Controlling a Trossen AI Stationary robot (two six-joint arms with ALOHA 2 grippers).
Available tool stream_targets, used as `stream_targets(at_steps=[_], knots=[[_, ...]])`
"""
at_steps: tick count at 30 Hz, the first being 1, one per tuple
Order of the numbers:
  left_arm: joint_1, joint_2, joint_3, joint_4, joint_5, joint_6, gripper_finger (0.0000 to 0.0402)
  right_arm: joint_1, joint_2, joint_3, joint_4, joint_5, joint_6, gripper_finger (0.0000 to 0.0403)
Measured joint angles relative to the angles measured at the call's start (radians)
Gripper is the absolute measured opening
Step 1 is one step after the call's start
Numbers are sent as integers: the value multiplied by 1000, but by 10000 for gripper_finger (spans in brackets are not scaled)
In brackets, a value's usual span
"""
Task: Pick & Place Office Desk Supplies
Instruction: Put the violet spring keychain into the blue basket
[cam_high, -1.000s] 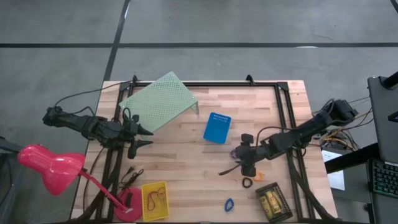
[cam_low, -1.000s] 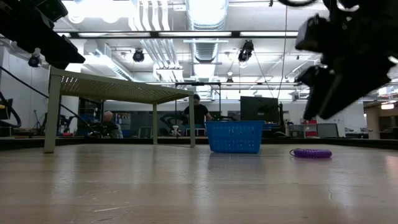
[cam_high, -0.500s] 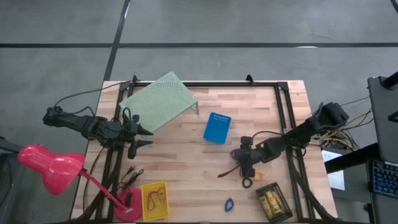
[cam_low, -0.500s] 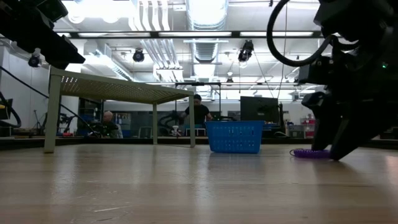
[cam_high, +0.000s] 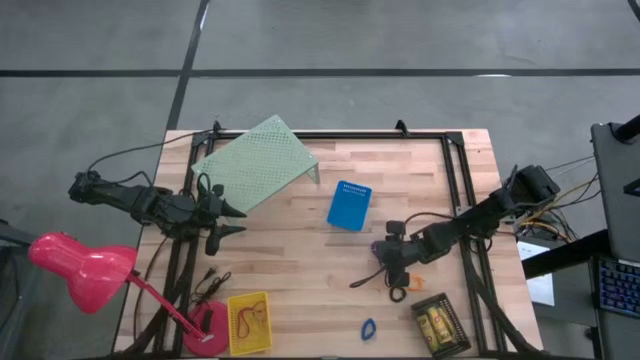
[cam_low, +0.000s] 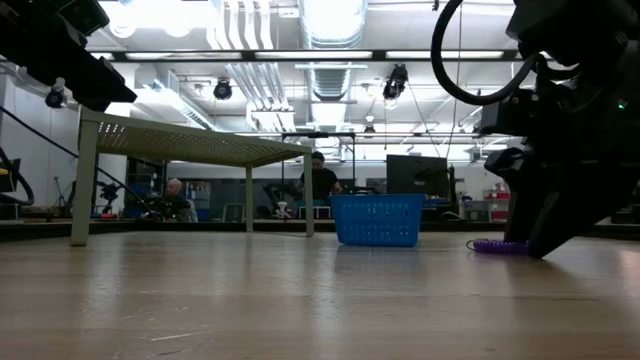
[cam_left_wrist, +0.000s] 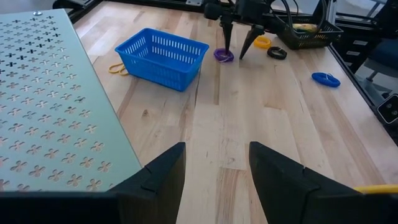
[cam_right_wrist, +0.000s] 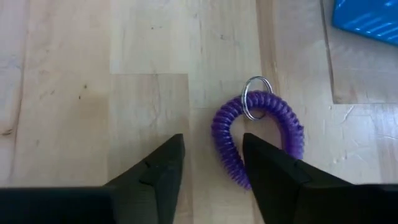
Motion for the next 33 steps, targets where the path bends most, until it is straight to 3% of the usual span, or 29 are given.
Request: stream_targets(at_steps=[14, 24, 29, 33], knots=[[0, 0, 0, 0, 0, 0, 183, 1, 9, 1, -5, 1, 36, 19], [0, 0, 0, 0, 0, 0, 183, -2, -74, -1, -34, 9, 92, 14], [0, 0, 0, 0, 0, 0, 183, -1, -250, 15, -17, 33, 132, 14], [0, 0, 0, 0, 0, 0, 183, -4, -408, 31, -4, 146, 133, 13]])
